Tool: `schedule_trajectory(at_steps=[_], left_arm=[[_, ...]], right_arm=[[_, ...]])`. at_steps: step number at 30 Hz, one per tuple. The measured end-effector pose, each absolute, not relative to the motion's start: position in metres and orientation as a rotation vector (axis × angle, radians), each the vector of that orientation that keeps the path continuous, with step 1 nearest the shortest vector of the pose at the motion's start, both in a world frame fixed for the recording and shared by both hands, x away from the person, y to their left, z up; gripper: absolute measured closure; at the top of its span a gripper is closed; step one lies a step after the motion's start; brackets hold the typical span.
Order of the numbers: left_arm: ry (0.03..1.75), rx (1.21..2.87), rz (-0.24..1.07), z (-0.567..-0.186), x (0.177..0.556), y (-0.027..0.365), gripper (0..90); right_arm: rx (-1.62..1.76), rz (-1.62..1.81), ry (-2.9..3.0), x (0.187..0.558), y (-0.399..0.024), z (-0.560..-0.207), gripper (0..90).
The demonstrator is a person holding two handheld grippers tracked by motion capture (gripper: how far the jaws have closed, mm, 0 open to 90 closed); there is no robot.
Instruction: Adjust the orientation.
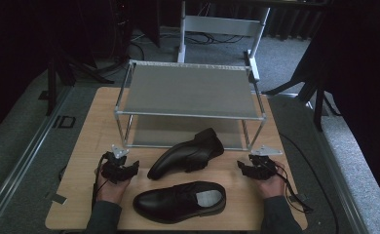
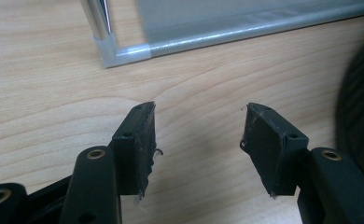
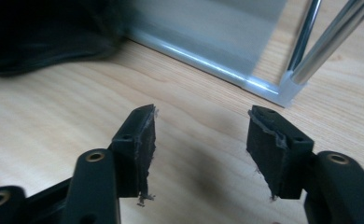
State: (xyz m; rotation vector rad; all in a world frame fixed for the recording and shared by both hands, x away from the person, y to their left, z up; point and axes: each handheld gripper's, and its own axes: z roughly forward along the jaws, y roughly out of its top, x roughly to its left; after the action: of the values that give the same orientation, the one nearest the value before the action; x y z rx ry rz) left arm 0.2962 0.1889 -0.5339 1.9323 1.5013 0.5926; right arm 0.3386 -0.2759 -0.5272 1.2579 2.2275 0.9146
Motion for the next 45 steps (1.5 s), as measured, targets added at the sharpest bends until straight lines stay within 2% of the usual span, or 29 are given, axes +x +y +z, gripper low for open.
schedule_trajectory(at_steps=[3,5,8,10,13,16,18,20,22,28,40,45], left_arm=[[1.453,1.933,0.64,-0.531,0.287,0.188,44.3],[1.445,1.909,0.646,-0.529,0.284,0.189,44.9],[1.448,1.901,0.631,-0.53,0.283,0.19,45.0],[1.452,1.907,0.623,-0.532,0.284,0.19,45.1],[1.445,1.91,0.611,-0.534,0.284,0.189,45.0],[1.437,1.91,0.606,-0.533,0.283,0.187,44.7],[1.435,1.914,0.609,-0.532,0.282,0.187,44.6],[1.43,1.915,0.612,-0.532,0.281,0.187,44.6],[1.413,1.913,0.616,-0.531,0.28,0.186,44.5],[1.372,1.918,0.633,-0.527,0.275,0.183,44.5],[1.357,1.923,0.643,-0.524,0.27,0.18,44.5],[1.354,1.929,0.648,-0.525,0.27,0.18,44.4]], right_arm=[[1.239,0.932,2.231,0.33,-0.276,-0.521,46.0],[1.242,0.987,2.253,0.32,-0.274,-0.514,54.5],[1.225,1.007,2.264,0.312,-0.271,-0.51,56.7],[1.233,1.014,2.273,0.305,-0.267,-0.505,55.7],[1.235,1.006,2.271,0.299,-0.263,-0.5,46.9],[1.222,0.997,2.276,0.293,-0.258,-0.496,45.0],[1.198,1.022,2.279,0.289,-0.256,-0.493,47.7],[1.175,1.038,2.288,0.287,-0.254,-0.491,56.0],[1.146,1.057,2.326,0.285,-0.251,-0.491,60.2],[1.096,1.057,2.354,0.278,-0.242,-0.487,63.0],[0.962,1.15,2.428,0.261,-0.219,-0.468,56.4],[0.919,1.133,2.458,0.259,-0.202,-0.468,50.5]])
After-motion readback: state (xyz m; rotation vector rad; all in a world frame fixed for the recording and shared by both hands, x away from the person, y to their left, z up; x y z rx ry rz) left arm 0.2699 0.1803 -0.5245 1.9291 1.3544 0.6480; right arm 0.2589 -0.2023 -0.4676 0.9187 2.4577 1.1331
